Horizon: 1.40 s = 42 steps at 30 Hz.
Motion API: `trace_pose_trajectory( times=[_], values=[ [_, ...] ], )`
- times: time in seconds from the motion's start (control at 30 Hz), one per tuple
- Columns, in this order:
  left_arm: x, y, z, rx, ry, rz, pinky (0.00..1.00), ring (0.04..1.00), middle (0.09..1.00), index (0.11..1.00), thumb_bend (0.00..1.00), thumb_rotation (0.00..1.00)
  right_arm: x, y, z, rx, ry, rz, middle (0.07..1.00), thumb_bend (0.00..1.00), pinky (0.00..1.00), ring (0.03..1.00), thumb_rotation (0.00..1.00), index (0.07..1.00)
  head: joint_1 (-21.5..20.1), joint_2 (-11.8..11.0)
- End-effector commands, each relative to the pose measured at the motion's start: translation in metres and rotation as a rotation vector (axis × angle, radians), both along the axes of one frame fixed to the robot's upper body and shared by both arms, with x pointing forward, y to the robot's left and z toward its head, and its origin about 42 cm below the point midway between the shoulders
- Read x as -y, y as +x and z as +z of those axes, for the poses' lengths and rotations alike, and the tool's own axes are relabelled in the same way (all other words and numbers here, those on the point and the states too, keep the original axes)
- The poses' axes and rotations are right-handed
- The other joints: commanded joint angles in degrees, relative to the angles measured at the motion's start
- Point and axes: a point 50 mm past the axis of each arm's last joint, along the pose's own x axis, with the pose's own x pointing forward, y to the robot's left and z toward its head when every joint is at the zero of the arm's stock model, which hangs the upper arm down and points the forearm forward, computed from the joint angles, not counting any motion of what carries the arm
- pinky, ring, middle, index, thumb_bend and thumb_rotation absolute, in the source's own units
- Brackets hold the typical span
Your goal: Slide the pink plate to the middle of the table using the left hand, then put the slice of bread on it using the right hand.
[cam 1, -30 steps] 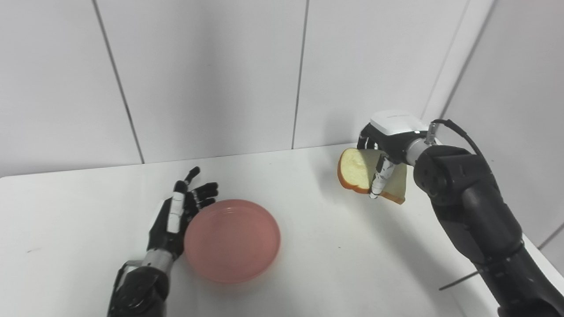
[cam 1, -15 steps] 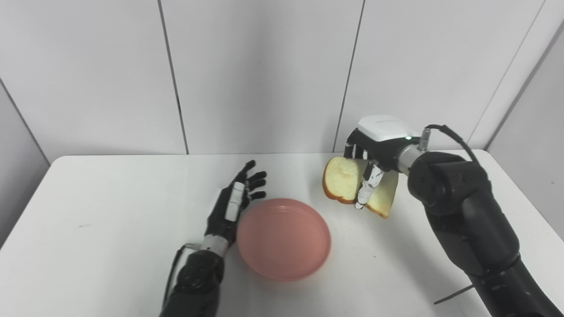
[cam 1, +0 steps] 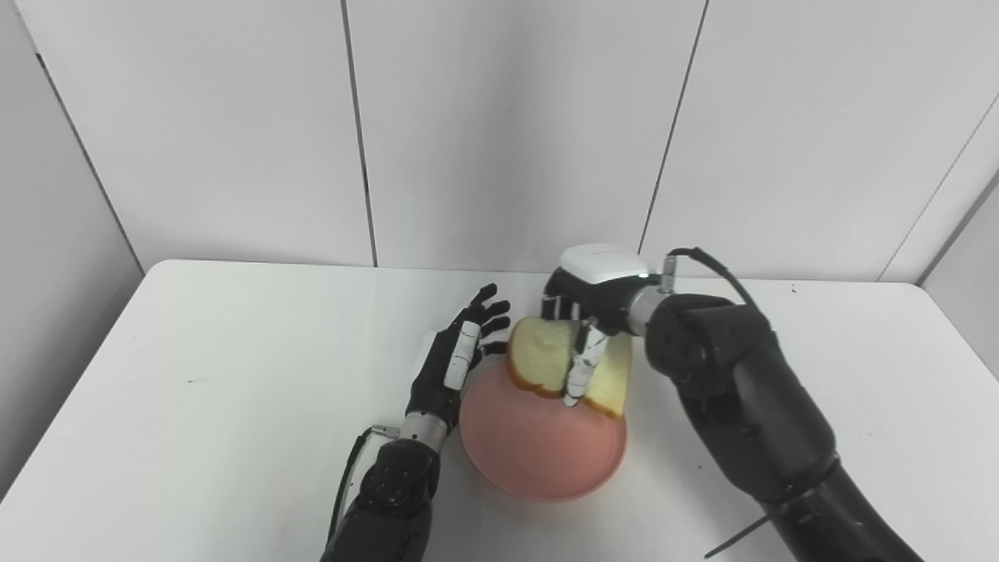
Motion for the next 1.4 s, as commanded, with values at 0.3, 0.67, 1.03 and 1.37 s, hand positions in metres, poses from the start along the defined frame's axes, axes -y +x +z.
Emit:
trace_pose_trajectory(
  times=[0.3, 0.67, 1.03, 1.37],
  values=[
    [-0.012, -0.012, -0.02, -0.087, 0.018, 0.023, 0.67, 0.825, 0.827, 0.872, 0.9, 1.0, -0.02, -0.003, -0.019, 0.021, -0.02, 0.007, 0.435, 0.79, 0.21, 0.316, 0.08, 0.601, -1.19, 0.61],
    [-0.015, -0.013, -0.015, -0.101, -0.003, 0.025, 0.7, 0.827, 0.812, 0.899, 0.89, 1.0, -0.023, -0.013, -0.043, -0.002, -0.039, 0.028, 0.472, 0.57, 0.19, 0.286, 0.0, 0.728, -2.26, 1.23],
    [-0.015, -0.013, -0.017, -0.108, 0.001, 0.022, 0.69, 0.826, 0.799, 0.895, 0.88, 1.0, -0.019, -0.013, -0.058, 0.065, -0.044, 0.025, 0.501, 0.74, 0.24, 0.358, 0.09, 0.748, -2.54, 1.26],
    [-0.016, -0.015, -0.018, -0.112, 0.005, 0.025, 0.69, 0.833, 0.8, 0.898, 0.89, 1.0, -0.013, -0.019, -0.051, 0.117, -0.13, 0.077, 0.868, 1.0, 0.87, 0.872, 0.37, 0.816, -2.58, 1.39]
  ],
)
